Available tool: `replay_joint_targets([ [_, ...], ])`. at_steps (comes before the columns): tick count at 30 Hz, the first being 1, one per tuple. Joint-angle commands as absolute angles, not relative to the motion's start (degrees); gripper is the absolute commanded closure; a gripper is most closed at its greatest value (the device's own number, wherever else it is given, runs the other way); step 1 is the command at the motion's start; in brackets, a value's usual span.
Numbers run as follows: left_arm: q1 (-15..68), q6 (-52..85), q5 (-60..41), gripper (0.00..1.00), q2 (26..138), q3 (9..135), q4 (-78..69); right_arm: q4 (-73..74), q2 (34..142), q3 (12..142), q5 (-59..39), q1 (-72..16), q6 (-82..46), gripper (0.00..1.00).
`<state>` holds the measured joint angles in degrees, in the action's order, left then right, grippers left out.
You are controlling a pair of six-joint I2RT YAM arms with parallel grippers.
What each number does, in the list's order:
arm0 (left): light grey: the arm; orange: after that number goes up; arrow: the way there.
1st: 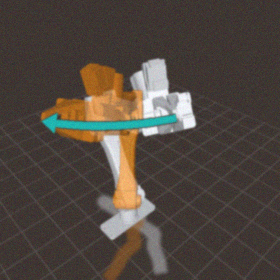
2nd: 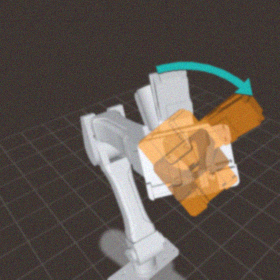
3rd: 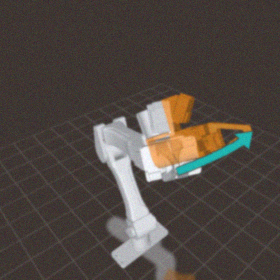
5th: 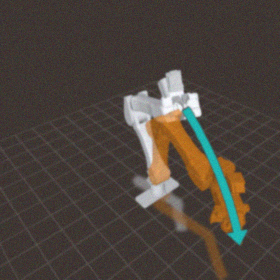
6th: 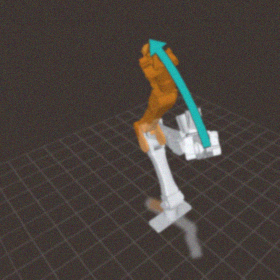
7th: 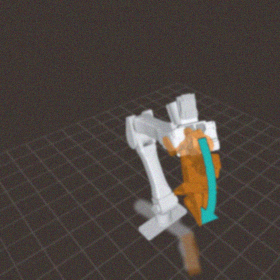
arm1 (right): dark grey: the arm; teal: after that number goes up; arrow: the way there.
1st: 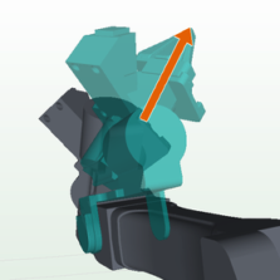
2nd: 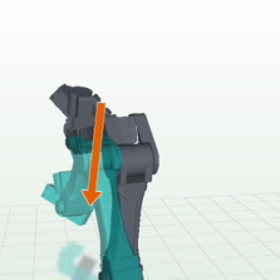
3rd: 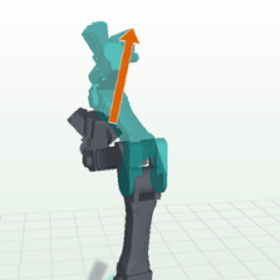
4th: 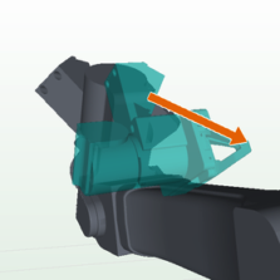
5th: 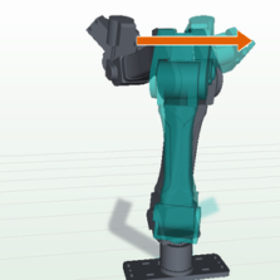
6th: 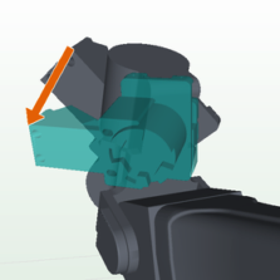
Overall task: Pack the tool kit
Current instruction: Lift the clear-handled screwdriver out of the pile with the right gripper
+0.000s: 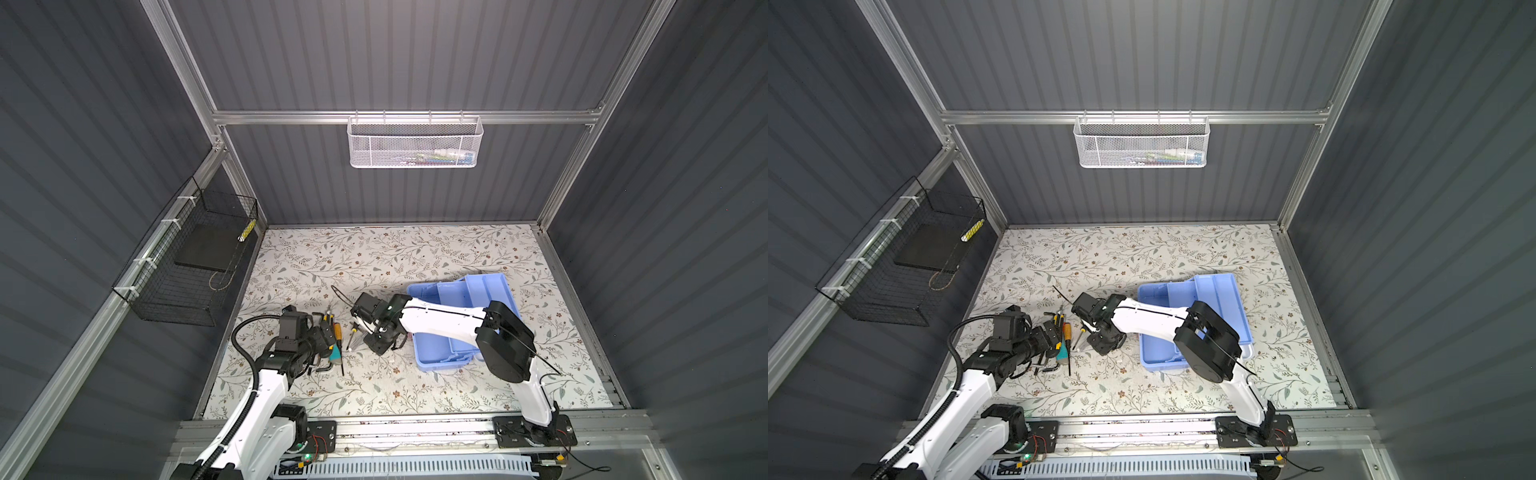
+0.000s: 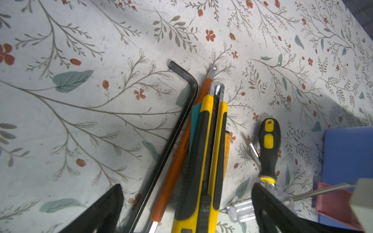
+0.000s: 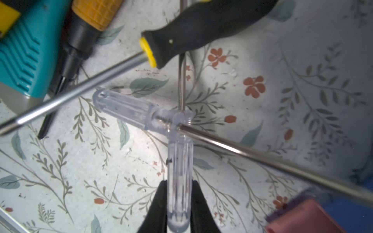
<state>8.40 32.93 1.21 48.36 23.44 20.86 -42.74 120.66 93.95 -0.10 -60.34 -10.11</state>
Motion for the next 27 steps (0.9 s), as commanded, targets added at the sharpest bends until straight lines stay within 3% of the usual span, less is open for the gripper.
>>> replay_joint_targets([
  [1,8.17,30.96,0.33,0.00,48.13,22.86,20.57,-47.40,117.82,93.56,-0.41,-59.04,-9.38,1.00],
  [14,8.17,31.03,0.66,0.01,47.93,22.74,20.57,-59.40,116.41,97.97,-8.02,-58.62,-8.36,1.00],
  [27,8.17,30.54,0.61,0.01,48.74,22.90,19.41,-61.01,113.82,101.65,-5.51,-56.07,-12.12,1.00],
])
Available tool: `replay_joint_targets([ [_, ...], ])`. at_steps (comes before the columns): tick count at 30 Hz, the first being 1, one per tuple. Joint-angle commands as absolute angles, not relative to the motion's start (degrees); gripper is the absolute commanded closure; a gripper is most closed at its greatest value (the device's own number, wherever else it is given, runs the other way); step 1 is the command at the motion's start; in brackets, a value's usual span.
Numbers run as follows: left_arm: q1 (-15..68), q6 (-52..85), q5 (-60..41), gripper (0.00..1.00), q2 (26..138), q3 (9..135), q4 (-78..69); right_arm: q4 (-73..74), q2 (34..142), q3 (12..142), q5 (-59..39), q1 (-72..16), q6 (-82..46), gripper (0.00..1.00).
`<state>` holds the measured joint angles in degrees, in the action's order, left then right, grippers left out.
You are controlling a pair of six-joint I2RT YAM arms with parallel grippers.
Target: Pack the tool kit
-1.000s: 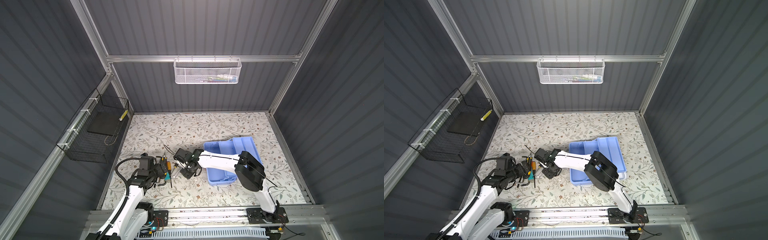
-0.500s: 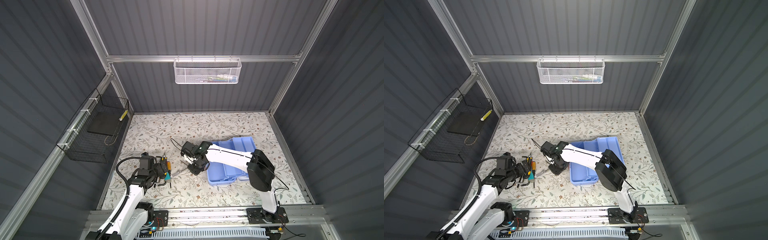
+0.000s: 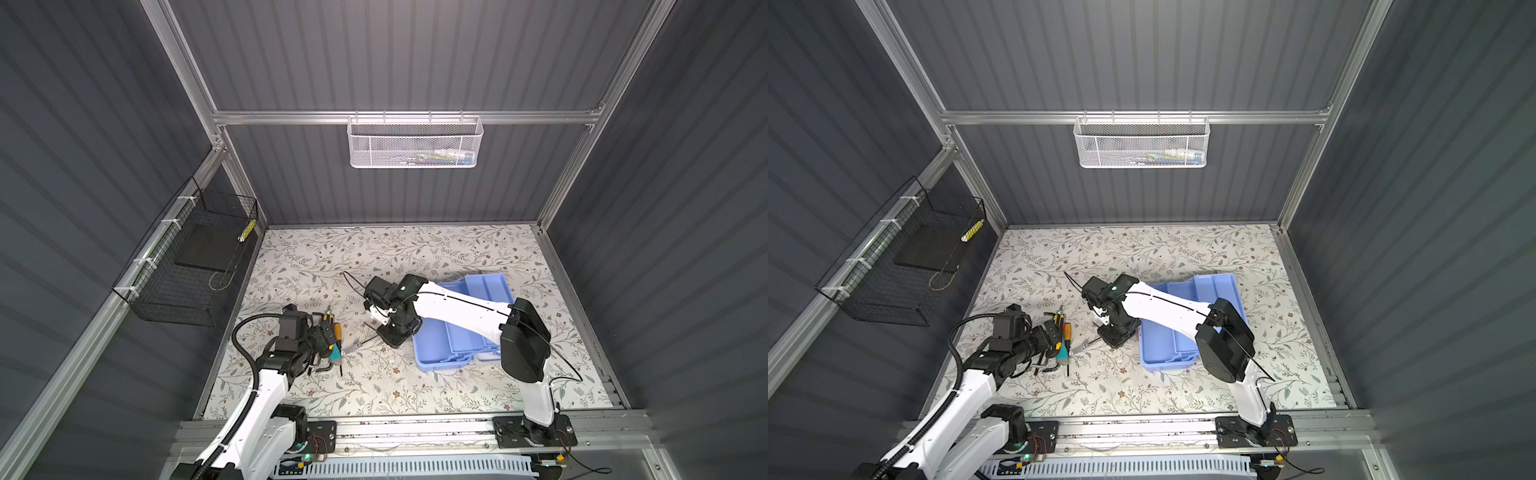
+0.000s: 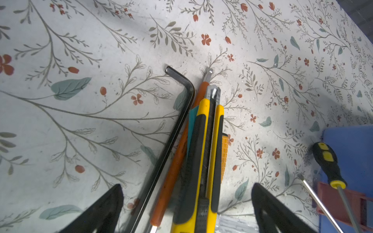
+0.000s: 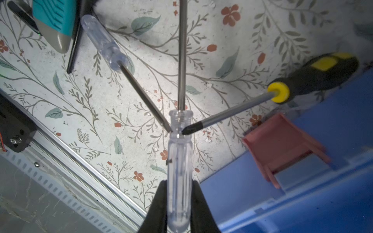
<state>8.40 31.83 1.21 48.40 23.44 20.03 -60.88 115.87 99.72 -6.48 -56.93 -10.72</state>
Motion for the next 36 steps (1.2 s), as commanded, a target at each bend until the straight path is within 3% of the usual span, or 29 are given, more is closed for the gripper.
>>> replay_joint_targets([
  [1,8.17,30.50,0.55,0.01,48.80,22.94,19.41,-60.20,113.90,101.69,-5.16,-55.87,-12.37,1.00],
  [10,8.17,30.50,0.11,0.00,49.11,22.86,18.90,-58.32,119.92,110.90,-5.77,-54.01,-13.62,1.00],
  [20,8.17,30.51,1.04,0.01,47.72,22.54,19.52,-56.08,118.69,111.67,-13.00,-53.56,-13.62,1.00],
  [25,8.17,30.37,1.03,0.01,48.01,22.59,19.06,-55.02,111.73,107.17,-9.87,-51.12,-14.90,1.00],
  [36,8.17,29.44,0.70,0.01,48.54,22.24,17.62,-53.13,82.24,77.91,1.87,-35.72,-19.85,1.00],
])
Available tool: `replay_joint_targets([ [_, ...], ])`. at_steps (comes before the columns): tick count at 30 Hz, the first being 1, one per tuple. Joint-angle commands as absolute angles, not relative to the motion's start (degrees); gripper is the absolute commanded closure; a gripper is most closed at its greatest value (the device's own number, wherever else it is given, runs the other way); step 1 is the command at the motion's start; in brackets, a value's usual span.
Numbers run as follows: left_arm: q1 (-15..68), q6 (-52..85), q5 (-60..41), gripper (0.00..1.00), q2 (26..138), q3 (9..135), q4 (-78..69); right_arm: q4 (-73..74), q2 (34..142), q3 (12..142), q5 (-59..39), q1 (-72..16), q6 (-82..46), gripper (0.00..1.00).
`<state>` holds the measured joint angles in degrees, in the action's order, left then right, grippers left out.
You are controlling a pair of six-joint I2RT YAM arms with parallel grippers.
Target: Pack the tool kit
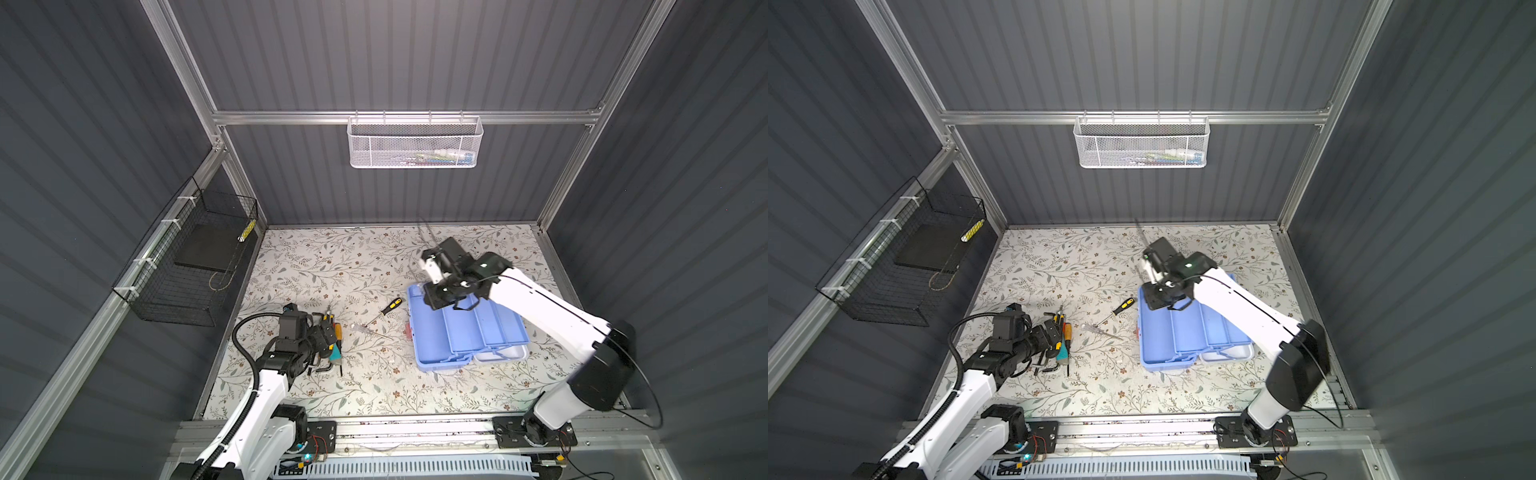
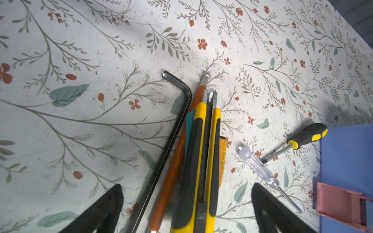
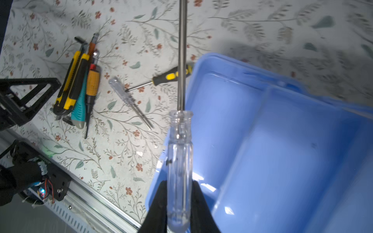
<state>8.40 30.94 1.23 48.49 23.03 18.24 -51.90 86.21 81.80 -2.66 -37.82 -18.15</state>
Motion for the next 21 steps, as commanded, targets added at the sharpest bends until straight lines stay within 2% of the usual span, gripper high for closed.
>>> replay_joint_targets([
  [1,8.11,29.44,0.75,0.01,48.68,22.24,17.60,-54.03,80.01,76.01,3.24,-34.03,-19.95,1.00],
  [8,8.13,29.41,0.80,0.01,50.00,22.49,17.37,-55.70,71.20,65.21,5.25,-25.98,-20.03,1.00],
  [21,8.17,29.36,0.69,0.00,50.97,22.68,17.22,-54.15,68.69,55.95,6.95,-24.30,-21.97,1.00],
])
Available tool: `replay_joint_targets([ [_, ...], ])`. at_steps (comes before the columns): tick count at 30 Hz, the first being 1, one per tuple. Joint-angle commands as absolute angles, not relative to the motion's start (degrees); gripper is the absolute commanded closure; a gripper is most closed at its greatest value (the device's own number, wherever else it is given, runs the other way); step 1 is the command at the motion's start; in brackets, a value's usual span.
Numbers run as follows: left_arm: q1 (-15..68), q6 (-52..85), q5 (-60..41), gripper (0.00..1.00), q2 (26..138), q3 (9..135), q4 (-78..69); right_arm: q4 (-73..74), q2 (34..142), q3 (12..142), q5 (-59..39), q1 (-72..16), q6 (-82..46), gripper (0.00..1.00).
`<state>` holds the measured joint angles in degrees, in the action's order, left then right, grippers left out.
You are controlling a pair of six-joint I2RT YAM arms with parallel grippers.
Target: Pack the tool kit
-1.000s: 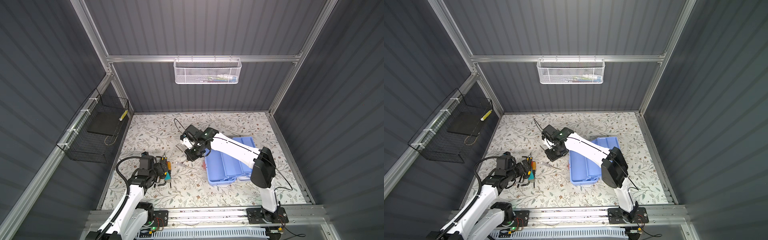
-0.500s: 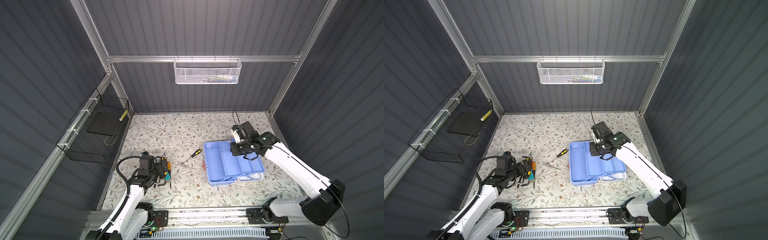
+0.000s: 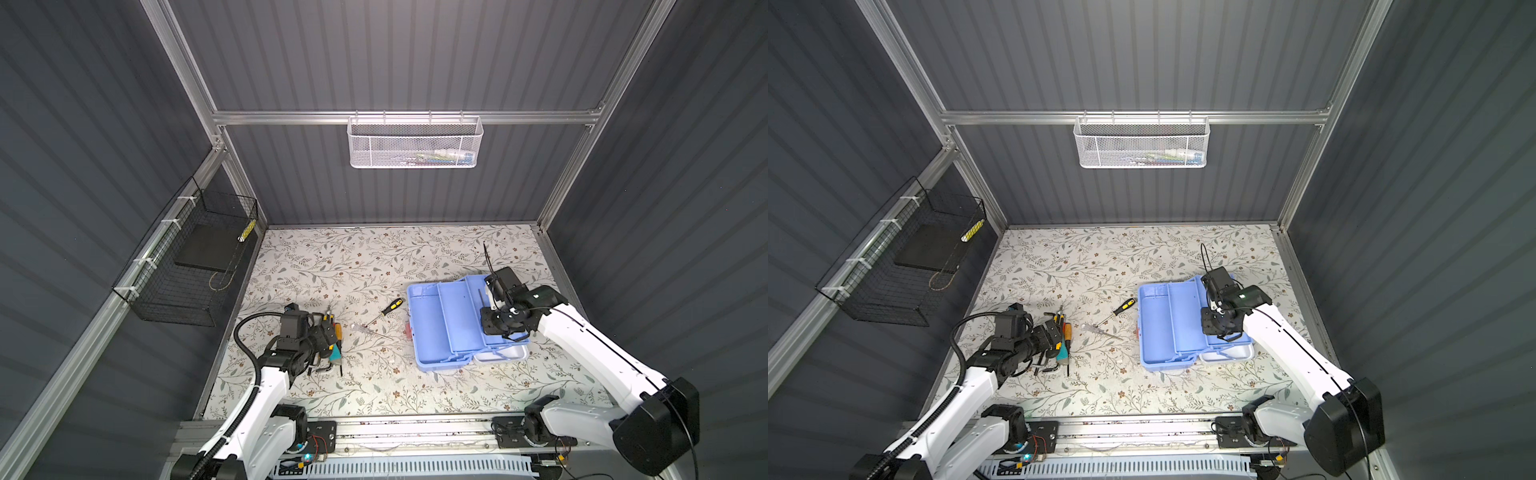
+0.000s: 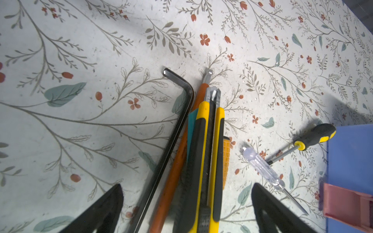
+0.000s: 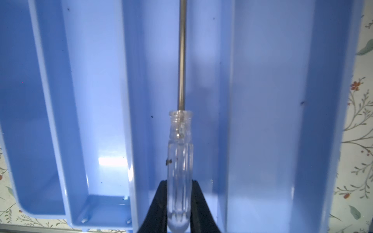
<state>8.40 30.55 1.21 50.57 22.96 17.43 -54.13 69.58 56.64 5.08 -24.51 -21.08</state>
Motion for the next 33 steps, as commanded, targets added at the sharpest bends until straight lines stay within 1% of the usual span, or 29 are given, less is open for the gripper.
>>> replay_joint_targets([
  [1,8.17,29.36,0.70,0.00,51.06,22.68,17.14,-54.03,68.58,55.66,6.66,-24.31,-21.88,1.00],
  [2,8.17,29.36,0.70,0.00,51.06,22.69,17.02,-53.65,68.39,55.34,6.36,-24.34,-21.88,1.00],
  [3,8.13,29.36,0.67,0.00,51.15,22.68,16.98,-53.55,68.29,55.20,6.08,-24.27,-21.81,0.96],
  [6,8.17,29.32,0.70,0.01,51.24,22.68,17.04,-53.79,68.20,55.90,6.24,-24.35,-21.62,0.76],
  [7,8.17,29.29,0.68,0.00,51.17,22.69,16.98,-54.03,68.20,56.34,6.39,-24.29,-21.54,0.69],
  [10,8.17,29.27,0.67,0.00,50.91,22.59,17.03,-55.15,68.16,58.13,7.48,-24.26,-21.03,0.58],
  [13,8.15,29.34,0.67,0.01,50.80,22.59,16.97,-56.71,68.29,61.65,8.11,-24.33,-19.86,0.55],
  [16,8.17,29.23,0.57,0.01,50.98,22.50,16.78,-56.04,68.83,66.06,5.69,-25.60,-16.22,0.53],
  [18,8.17,29.18,0.40,0.01,50.99,22.51,16.87,-54.86,70.58,69.42,5.19,-28.20,-12.61,0.52],
  [20,8.15,29.26,0.53,0.01,50.74,22.43,16.93,-53.54,73.54,72.71,6.77,-32.45,-8.55,0.51],
  [24,8.16,29.44,0.67,0.01,49.60,22.07,17.05,-50.46,82.79,79.18,7.08,-40.79,-0.22,0.47],
  [27,8.17,29.66,0.96,0.00,48.87,21.71,16.92,-49.57,90.17,83.92,3.48,-44.52,3.58,0.46],
  [33,8.16,30.19,1.37,0.01,47.14,21.10,17.14,-47.65,102.54,90.70,-6.17,-50.72,6.57,0.49],
])
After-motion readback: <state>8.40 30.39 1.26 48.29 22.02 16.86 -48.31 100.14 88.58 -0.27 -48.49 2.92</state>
